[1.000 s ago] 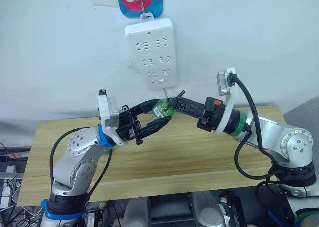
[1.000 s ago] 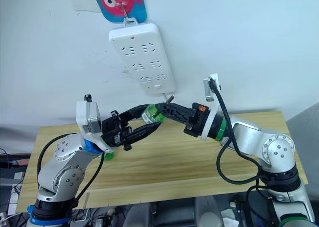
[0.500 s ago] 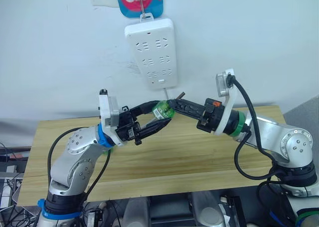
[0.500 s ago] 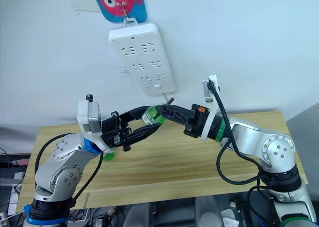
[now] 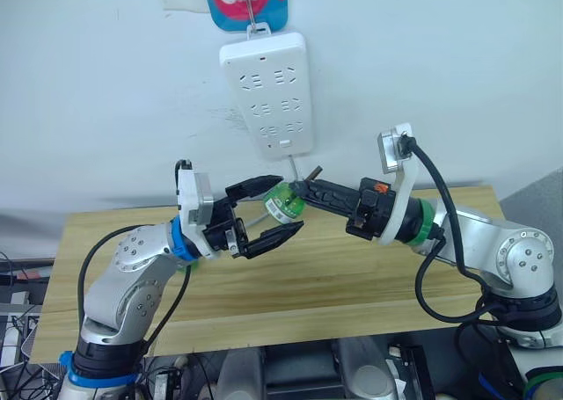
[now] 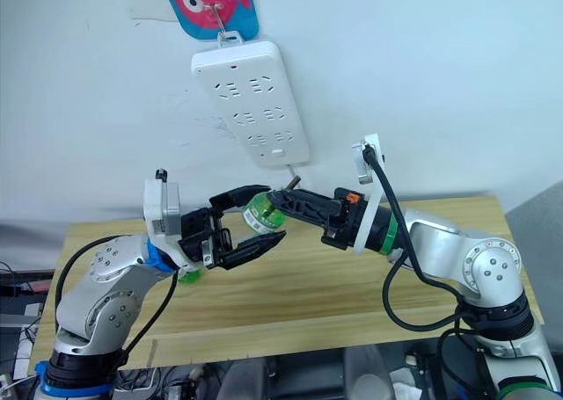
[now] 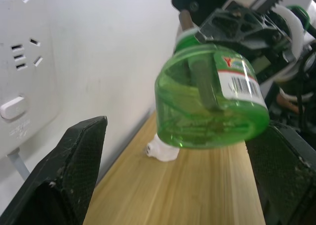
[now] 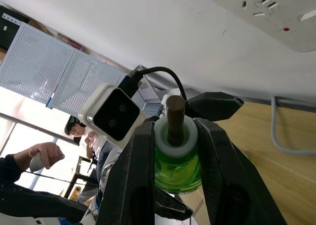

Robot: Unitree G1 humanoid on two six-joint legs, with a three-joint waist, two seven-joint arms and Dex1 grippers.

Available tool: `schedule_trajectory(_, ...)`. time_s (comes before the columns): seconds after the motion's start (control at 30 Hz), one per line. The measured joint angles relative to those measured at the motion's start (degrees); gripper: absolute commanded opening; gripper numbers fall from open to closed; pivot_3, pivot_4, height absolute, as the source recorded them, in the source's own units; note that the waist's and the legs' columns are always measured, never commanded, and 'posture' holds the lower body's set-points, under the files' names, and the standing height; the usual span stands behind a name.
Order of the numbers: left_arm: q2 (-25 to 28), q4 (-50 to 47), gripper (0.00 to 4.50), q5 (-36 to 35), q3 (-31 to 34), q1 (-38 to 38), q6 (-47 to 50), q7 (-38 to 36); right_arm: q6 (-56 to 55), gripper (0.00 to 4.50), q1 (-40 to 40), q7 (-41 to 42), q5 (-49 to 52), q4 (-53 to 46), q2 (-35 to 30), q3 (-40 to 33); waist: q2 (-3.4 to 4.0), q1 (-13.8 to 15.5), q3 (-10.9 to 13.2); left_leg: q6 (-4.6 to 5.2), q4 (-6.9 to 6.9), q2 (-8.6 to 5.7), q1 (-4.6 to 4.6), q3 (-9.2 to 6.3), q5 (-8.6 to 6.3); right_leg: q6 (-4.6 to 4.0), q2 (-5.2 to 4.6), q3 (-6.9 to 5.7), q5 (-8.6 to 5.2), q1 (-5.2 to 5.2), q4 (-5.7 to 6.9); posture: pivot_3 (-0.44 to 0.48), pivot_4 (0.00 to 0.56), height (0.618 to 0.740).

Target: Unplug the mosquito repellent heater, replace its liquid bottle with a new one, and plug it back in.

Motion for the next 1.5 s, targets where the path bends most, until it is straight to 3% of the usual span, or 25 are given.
schedule_trajectory(0.2, 4.26, -0.1, 4.48, -0.31, 0.76, -0.29, 2.59, -1.03, 1.94, 0.8, -0.06, 5.41, -6.67, 1.14, -3.34, -0.21, 0.0, 0.1, 0.0, 0.0, -0.02, -0.02, 0.0, 0.0, 0.0, 0.0, 0.0, 0.0, 0.0, -0.01, -0.02, -0.217, 0.305, 0.74)
schedule_trajectory(0.47, 5.21, -0.59, 4.48, -1.02, 1.78, 0.45, 5.72, 0.98, 4.11, 0.8, 2.29, 13.58, -17.96, 2.09, -7.3, -2.19, -0.01, 0.12, -0.01, -0.06, -0.05, -0.01, -0.02, 0.01, 0.03, 0.0, 0.0, -0.01, 0.0, -0.01, -0.09, -0.239, 0.296, 0.74)
schedule_trajectory(0.67, 4.88, -0.57, 4.48, -0.16, 1.73, 0.4, 4.97, 1.41, 4.16, 0.8, 5.96, 15.21, -26.0, 2.46, -8.38, -3.5, -0.01, 0.05, -0.01, -0.06, -0.04, -0.01, -0.02, 0.03, 0.04, 0.0, -0.01, -0.01, 0.0, -0.01, -0.07, -0.271, 0.297, 0.74)
schedule_trajectory(1.1, 5.25, 0.23, 4.48, 0.26, -0.03, -1.34, 4.69, -3.82, 0.96, 0.8, 12.89, 20.63, -48.59, 1.63, -7.78, -4.19, -0.01, -0.12, -0.01, -0.08, -0.02, -0.02, -0.02, 0.05, 0.05, 0.0, -0.01, -0.01, 0.0, -0.01, -0.04, -0.297, 0.304, 0.74)
schedule_trajectory(1.5, 6.44, 1.07, 4.48, 1.67, -0.03, -1.87, 5.93, -3.68, -9.0, 0.8, 15.39, 24.9, -71.53, 10.38, -0.31, -2.44, -0.01, -0.25, -0.01, -0.1, 0.02, -0.02, 0.01, 0.04, 0.05, 0.0, -0.01, 0.0, 0.0, -0.01, 0.07, -0.274, 0.303, 0.74)
